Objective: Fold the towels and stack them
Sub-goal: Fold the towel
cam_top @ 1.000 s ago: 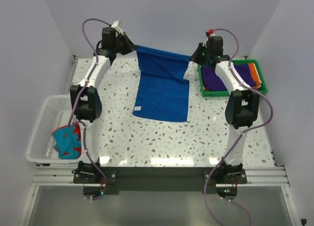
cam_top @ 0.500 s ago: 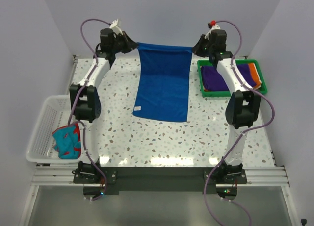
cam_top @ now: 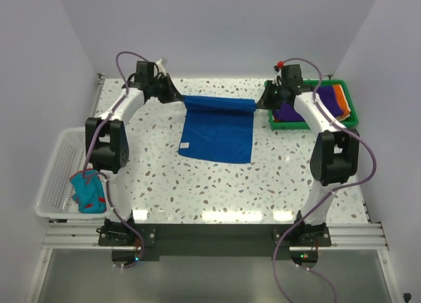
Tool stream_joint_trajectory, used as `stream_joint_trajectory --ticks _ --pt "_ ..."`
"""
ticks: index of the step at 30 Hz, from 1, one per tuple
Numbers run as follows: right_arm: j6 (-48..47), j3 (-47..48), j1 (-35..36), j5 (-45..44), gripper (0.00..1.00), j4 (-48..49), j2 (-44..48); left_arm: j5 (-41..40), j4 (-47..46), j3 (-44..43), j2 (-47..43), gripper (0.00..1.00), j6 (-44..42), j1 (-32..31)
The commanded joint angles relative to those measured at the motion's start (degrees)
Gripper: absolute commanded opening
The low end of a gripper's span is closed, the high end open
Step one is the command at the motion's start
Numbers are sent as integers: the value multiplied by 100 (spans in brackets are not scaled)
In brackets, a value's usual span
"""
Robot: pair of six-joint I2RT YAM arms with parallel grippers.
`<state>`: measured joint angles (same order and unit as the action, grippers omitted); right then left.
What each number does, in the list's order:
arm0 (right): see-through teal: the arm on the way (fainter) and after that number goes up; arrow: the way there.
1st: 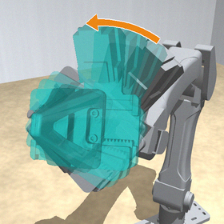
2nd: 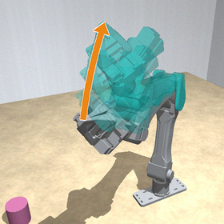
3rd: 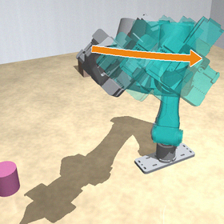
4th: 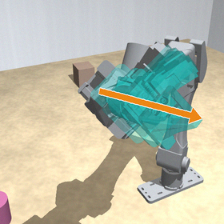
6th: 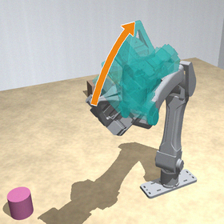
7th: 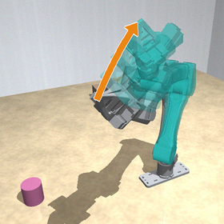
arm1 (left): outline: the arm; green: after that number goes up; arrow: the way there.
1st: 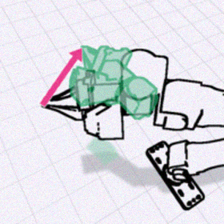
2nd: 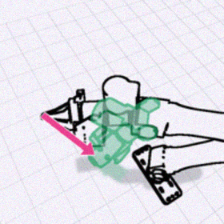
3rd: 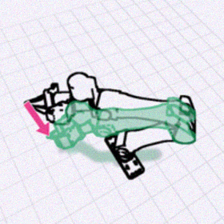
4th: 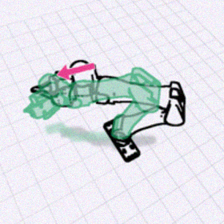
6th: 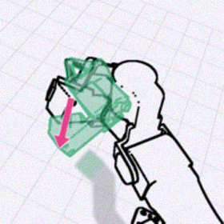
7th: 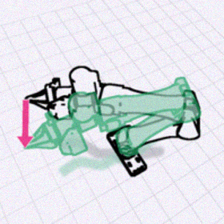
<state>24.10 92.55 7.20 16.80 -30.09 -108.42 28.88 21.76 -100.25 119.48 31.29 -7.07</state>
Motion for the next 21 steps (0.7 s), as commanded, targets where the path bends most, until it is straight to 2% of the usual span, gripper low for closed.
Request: stream_joint_trajectory --ticks 1,6,11,16,21 --pt "43 -272 0 157 0 -410 295 -5 363 374 -399 4 -369 101" --pt "25 -668 80 201 0 -393 339 -49 540 691 -531 4 -518 92" --pt "34 -537 88 166 0 -515 461 -164 1075 208 -461 5 -650 92" --pt "7 -615 106 165 0 -814 962 -453 1567 207 -837 6 -659 92" --pt "69 -1475 377 254 0 -736 1726 -708 1472 1190 -1567 6 -729 13"
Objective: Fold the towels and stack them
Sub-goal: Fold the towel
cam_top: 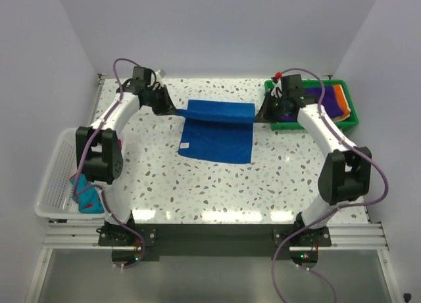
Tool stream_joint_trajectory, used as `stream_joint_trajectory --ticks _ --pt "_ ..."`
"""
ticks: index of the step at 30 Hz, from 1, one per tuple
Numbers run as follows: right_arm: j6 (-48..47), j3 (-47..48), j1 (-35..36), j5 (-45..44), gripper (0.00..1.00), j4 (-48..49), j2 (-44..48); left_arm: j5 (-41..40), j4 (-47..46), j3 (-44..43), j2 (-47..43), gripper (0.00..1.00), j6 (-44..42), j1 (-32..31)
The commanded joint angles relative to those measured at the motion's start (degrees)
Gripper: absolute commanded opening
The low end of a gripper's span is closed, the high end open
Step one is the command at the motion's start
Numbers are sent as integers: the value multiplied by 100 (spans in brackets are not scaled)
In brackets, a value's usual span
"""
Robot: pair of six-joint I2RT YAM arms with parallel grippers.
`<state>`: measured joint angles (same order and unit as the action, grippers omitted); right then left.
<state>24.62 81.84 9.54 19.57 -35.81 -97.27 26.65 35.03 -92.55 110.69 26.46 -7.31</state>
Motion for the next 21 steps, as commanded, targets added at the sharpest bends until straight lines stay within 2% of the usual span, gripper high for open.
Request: stream_joint_trajectory --ticks 1,5,10,14,21 --pt "34 -745 197 -59 0 -111 691 -564 101 814 -907 6 -290 19" --pt "87 -1696 452 -112 0 371 833 -819 -373 1930 -1226 6 -439 -217" --pt "227 -2882 566 -243 0 1181 693 -1285 -934 2732 -989 6 -581 -561" --pt "-18 -3113 558 -489 0 1366 560 -1268 -1305 3094 -988 6 -484 -605" --pt "-63 -3113 558 -621 0 1455 569 -1347 -1288 3288 -1120 8 -387 -666"
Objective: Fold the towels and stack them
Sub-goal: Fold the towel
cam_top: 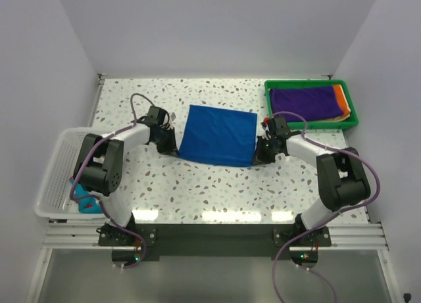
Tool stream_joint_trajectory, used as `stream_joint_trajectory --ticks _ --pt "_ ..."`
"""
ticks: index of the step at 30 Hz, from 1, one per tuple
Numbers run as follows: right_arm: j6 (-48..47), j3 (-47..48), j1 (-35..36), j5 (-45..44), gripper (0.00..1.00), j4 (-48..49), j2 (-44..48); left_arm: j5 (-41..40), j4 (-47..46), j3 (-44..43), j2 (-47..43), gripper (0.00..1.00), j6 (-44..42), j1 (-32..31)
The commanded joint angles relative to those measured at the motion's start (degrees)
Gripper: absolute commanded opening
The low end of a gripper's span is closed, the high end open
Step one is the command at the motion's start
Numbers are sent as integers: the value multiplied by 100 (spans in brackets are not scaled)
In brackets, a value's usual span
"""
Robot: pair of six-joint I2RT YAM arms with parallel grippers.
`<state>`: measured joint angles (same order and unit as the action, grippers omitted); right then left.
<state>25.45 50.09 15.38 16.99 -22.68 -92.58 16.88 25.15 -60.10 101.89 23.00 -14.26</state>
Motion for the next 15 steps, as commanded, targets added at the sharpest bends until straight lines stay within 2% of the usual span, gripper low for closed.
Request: stream_joint_trajectory --ticks 1,9,12,15 --pt "-137 106 -26 -372 0 123 134 -387 -291 42 -265 8 -33 29" --pt "-137 247 -26 -425 0 -114 477 -388 -229 -46 -503 8 20 29" --pt "-128 492 -17 -364 0 -333 530 -326 33 -352 -494 8 -33 29" --pt "-233 1203 -43 -582 0 -720 451 -344 236 -976 -477 7 -7 37"
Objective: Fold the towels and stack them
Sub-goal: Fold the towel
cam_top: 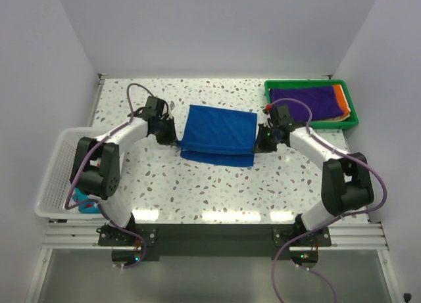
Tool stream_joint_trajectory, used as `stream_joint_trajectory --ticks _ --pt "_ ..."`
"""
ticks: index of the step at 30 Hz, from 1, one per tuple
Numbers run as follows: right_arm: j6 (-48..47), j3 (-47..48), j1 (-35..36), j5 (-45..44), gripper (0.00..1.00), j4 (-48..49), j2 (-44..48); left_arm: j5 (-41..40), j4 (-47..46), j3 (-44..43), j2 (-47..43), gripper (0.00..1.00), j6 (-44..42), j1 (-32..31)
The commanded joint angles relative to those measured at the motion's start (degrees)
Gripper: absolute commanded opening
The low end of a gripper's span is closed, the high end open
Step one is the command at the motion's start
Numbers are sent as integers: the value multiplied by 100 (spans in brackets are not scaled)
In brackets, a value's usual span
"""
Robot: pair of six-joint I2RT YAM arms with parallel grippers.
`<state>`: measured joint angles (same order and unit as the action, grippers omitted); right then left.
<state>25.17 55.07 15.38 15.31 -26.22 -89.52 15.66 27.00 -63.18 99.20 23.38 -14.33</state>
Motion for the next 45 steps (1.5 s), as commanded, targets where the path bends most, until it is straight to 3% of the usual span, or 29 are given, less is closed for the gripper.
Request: stream_joint_trajectory --ticks 1,4,12,14,18,23,29,36,39,45 --pt "-231 1116 -61 -511 0 -427 32 -221 59 -1061 -164 7 0 61" --pt "-214 1986 -254 -801 0 -498 -223 -116 86 -2105 222 6 210 210" --pt "-187 4166 -659 -1390 0 564 -1550 489 -685 -5156 2039 6 852 448" --pt "-310 4737 -720 -1460 0 775 -1988 753 -1185 -5728 2549 5 1159 527" --pt "-372 5398 -852 -1478 0 1013 -2508 1053 -2091 -6083 3043 3 1546 597" --pt "-574 5418 -957 -1347 0 1549 -2536 1343 -2848 -5821 3053 3 1530 624" --pt "-803 5427 -966 -1101 0 1129 -2457 1448 -2798 -5416 2886 4 1389 633" --pt "-663 4349 -966 -749 0 56 -1825 1853 -1342 -4407 2395 8 846 633" --pt "-531 3725 -966 -530 0 -216 -1483 1608 -629 -3837 2043 8 424 633" --pt "-276 2546 -949 -64 0 -393 -876 1124 -284 -2754 1436 8 28 624"
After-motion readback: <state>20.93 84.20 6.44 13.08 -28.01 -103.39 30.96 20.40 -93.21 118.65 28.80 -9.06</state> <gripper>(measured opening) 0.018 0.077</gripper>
